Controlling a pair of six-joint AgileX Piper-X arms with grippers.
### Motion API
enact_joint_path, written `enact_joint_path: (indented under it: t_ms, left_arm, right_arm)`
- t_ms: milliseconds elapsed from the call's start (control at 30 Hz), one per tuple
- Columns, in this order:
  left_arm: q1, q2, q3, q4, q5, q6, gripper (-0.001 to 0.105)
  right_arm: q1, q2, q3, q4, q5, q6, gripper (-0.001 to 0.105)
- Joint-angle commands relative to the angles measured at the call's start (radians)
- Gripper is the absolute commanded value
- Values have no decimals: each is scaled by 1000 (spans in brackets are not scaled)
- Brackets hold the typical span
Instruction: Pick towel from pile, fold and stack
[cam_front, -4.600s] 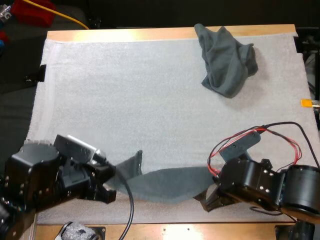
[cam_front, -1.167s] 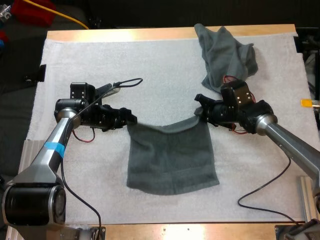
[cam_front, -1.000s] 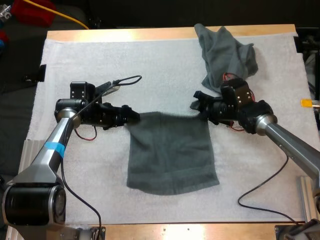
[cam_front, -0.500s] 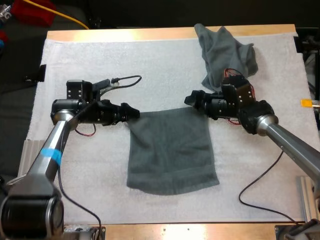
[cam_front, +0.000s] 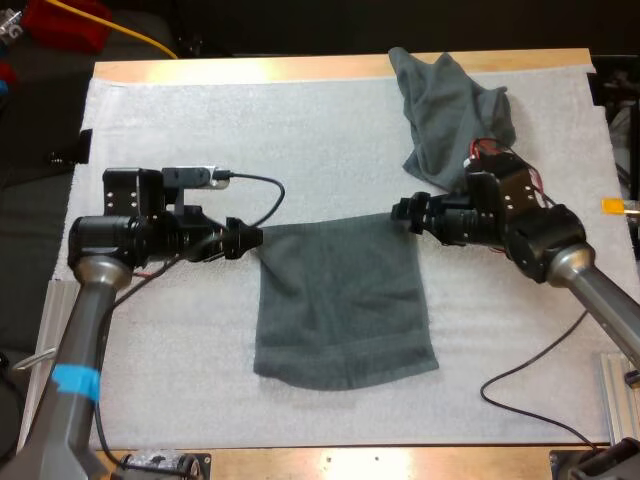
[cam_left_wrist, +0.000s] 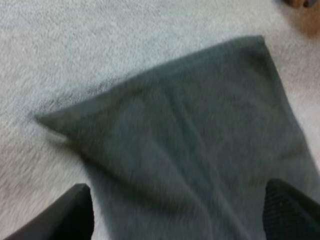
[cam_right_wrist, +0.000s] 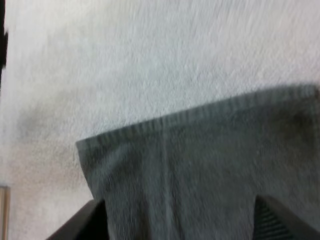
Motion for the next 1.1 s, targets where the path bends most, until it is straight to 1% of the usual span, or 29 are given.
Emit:
enact_joint_path:
  t_ms: [0,100,233,333,400,533,733,833,933,1000,1067]
  left_arm:
    - [-1,-27,0,39,-15,16,69]
    - [-1,-91,0,103,-15,32,69]
    - [-4,-173,0,158,-16,34,69]
    - [-4,-243,0,201,-16,34,69]
    - [-4,-301,0,236,-16,34,69]
    - [-8,-380,0,306,-16,26,69]
    - [-47,-504,0,402,-38,25,69]
    - [-56,-579,0,458,-47,24,69]
    - [-56,-650,0,499,-64,11,69]
    - [-56,-700,0,533,-71,5,69]
    - [-56,-741,0,563,-76,4,69]
  right_arm:
    - [-6,-25,0,49,6,-20,59]
    - [-6,-63,0,109,8,-33,59]
    - [1,-120,0,178,22,-46,59]
    - [20,-166,0,235,56,-85,59]
    - [42,-199,0,277,79,-90,59]
    - [89,-253,0,328,84,-107,59]
    - [187,-337,0,428,189,-107,59]
    - [240,-382,0,504,228,-99,59]
    - [299,-430,0,572,286,-70,59]
    - [341,-466,0,613,335,-30,59]
    - [374,-496,0,641,361,-1,59]
